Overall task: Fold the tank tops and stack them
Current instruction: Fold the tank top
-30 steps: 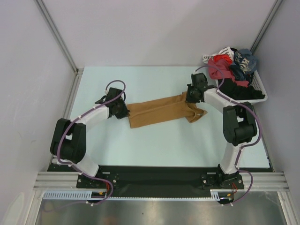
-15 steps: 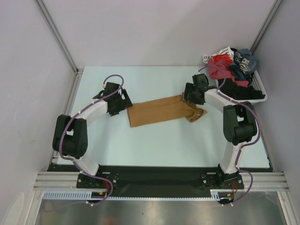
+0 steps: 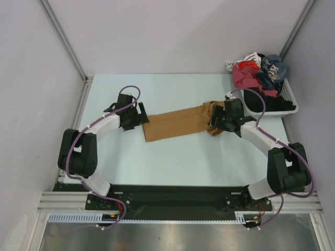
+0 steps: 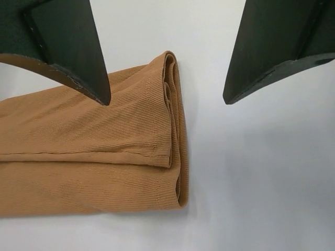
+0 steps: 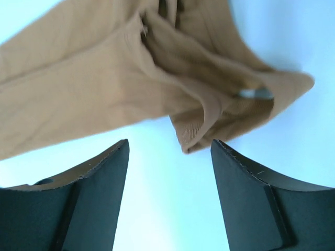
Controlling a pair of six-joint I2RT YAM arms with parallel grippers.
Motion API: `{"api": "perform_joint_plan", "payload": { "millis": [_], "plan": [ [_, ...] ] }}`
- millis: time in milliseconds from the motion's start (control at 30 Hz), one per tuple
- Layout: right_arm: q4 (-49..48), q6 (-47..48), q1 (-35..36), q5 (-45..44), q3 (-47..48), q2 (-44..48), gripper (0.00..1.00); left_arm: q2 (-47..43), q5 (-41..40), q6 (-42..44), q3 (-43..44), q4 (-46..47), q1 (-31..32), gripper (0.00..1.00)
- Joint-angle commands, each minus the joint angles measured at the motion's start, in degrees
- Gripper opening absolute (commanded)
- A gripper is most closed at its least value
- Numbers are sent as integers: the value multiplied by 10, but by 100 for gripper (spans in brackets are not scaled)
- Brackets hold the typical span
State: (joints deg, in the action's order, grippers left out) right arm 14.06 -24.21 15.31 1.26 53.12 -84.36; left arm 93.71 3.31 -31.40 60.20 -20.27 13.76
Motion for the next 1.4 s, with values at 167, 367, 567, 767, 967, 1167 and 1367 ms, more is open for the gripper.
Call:
{"api": "perform_joint_plan", "payload": {
  "millis": [167, 367, 567, 767, 967, 1167, 1367],
  "plan": [
    [-30, -15, 12, 16, -45, 52, 67, 60, 42, -2, 11, 26, 5, 78],
    [-46, -30, 18, 12, -79, 69, 62, 94, 55, -13, 9, 46, 21, 60],
    [-70, -52, 22, 8, -108, 75, 59, 104, 37, -31, -9, 61, 24, 37],
    [-92, -76, 29, -12, -134, 68, 57, 102, 37, -37, -26, 81, 23, 0],
    [-127, -87, 32, -18, -153, 45, 45, 43, 20, -49, -105, 111, 24, 0],
    [-135, -90, 43, 30, -152, 11, 38, -49, 26, -70, -208, 143, 23, 0],
    [-135, -97, 52, 30, -166, 34, 64, -114, 46, -90, -271, 155, 23, 0]
  ]
}}
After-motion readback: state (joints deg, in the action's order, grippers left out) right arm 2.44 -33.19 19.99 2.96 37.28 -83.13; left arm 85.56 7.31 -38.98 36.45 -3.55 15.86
